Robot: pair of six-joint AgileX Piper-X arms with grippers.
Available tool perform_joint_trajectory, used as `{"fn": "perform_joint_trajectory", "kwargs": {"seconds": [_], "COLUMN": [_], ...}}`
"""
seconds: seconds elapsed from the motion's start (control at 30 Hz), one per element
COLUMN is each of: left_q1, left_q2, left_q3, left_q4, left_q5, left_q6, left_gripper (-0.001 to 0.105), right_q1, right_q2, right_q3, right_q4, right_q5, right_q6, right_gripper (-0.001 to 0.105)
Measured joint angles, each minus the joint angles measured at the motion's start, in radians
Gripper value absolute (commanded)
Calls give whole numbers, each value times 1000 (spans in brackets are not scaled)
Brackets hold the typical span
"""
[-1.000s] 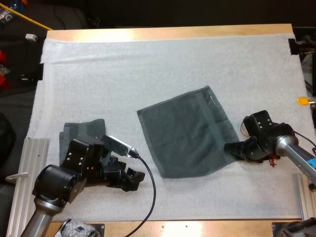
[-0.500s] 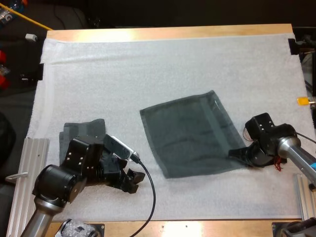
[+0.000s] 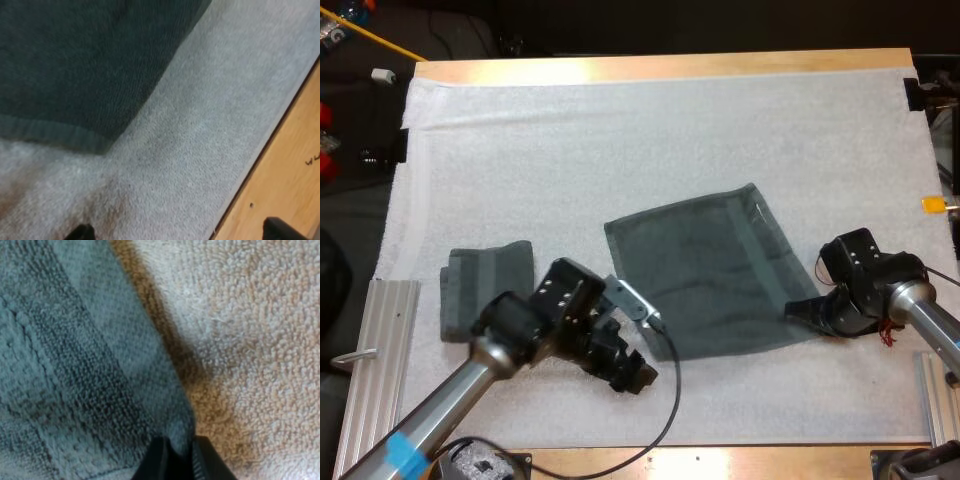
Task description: Pick towel from pile, fold and stack
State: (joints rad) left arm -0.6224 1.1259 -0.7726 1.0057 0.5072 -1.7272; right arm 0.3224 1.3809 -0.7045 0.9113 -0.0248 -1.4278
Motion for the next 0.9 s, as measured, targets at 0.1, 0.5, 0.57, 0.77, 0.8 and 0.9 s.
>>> {"fn": "perform_joint_trajectory", "kwargs": {"seconds": [0.1,0.5,0.57,0.77,0.8,0.9], "left_q1": [-10,-10,-10,-10,-10,-10], "left_q2": [79,343,373,405,405,405], "left_q3": [0,0,0,0,0,0], "left_q4": [-32,-164,-196,-305,-319,-346], "left_q5": [4,69,69,69,71,94], "left_q6": [-17,-92,-111,-159,-171,-197], "left_gripper": [64,64,64,52,48,39], "right_q1": [0,0,0,0,0,0], "right_q2": [0,0,0,0,0,0], "right_q3": [0,0,0,0,0,0], "right_q4": [0,0,0,0,0,0], "right_q5": [0,0,0,0,0,0], "right_q6": [0,0,0,0,0,0], "right_gripper": [0,0,0,0,0,0]}}
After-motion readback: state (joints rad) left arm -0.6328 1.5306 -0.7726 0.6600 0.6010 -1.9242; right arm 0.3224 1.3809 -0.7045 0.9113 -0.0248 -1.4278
